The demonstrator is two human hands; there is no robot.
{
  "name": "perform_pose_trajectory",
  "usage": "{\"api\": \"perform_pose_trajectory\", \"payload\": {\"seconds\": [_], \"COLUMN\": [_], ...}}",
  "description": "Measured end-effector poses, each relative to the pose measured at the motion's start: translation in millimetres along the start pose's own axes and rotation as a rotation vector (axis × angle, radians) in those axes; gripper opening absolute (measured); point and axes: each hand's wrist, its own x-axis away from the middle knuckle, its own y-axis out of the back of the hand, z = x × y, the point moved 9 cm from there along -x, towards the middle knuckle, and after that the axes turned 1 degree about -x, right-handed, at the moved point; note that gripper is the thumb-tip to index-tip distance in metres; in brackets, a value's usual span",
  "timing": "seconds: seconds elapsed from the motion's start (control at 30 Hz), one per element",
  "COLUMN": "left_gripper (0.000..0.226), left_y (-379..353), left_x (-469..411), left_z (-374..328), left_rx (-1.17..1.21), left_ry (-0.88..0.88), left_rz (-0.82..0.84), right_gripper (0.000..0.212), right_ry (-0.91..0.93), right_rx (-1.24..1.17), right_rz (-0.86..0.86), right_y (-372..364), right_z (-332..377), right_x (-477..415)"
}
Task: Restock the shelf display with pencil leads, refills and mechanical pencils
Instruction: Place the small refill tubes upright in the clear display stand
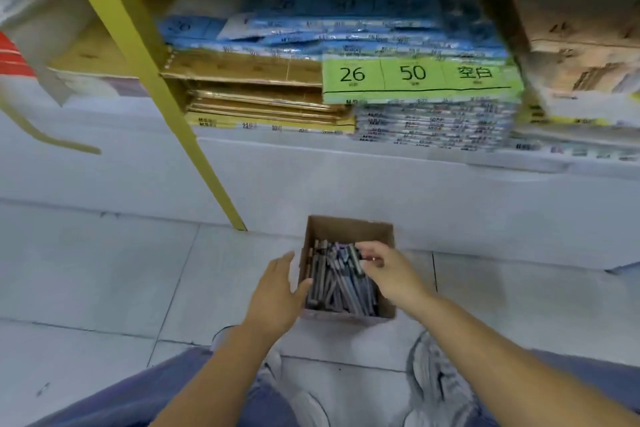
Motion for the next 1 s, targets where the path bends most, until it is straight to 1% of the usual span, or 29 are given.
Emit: {"api": "perform_pose_trajectory", "payload": {"seconds": [0.13,0.23,0.33,0.43,0.5,0.63,0.7,0.73,0.77,0.8,0.87,0.9,0.93,0.97,1.0], "left_gripper": [0.06,0.047,0.044,0.043,0.044,0.045,0.046,0.049,0.053,0.057,0.053,0.047,0.042,0.037,0.036], "left_y": [-22,-34,-40,-44,-43,-46,-44,-41,-34,-22,2,6,3,-7,-22], "left_x": [-15,-19,-17,-17,-16,-15,-18,-18,-18,-18,-15,-13,-14,-18,-26], "left_z": [32,49,56,62,66,67,64,60,55,47,15,-3,-20,-35,-45], "left_rx": [0.164,0.326,0.428,0.489,0.508,0.498,0.489,0.488,0.451,0.367,0.125,0.052,0.029,0.044,0.074], "left_ry": [0.124,0.191,0.2,0.189,0.203,0.186,0.177,0.174,0.156,0.108,-0.086,-0.177,-0.24,-0.269,-0.256], "left_rz": [0.057,0.112,0.155,0.173,0.166,0.191,0.179,0.153,0.093,-0.004,-0.226,-0.29,-0.296,-0.242,-0.141], "right_gripper": [0.044,0.042,0.042,0.043,0.042,0.034,0.029,0.024,0.016,0.008,0.013,0.019,0.019,0.016,0.009], "right_ry": [-0.144,-0.189,-0.212,-0.206,-0.214,-0.255,-0.267,-0.243,-0.19,-0.121,0.006,0.046,0.062,0.045,-0.004], "right_rx": [-0.018,0.045,0.109,0.204,0.225,0.301,0.256,0.203,0.139,0.072,-0.051,-0.103,-0.126,-0.13,-0.136], "right_rz": [-0.032,-0.119,-0.163,-0.182,-0.208,-0.234,-0.24,-0.248,-0.264,-0.288,-0.358,-0.416,-0.479,-0.525,-0.525], "right_y": [-32,-39,-44,-51,-53,-56,-55,-53,-48,-40,-14,5,25,43,56], "right_z": [-42,-58,-69,-75,-79,-84,-75,-66,-54,-40,-19,-15,-17,-25,-37], "right_x": [-46,-72,-89,-101,-106,-108,-103,-97,-89,-79,-52,-37,-23,-12,-6]}}
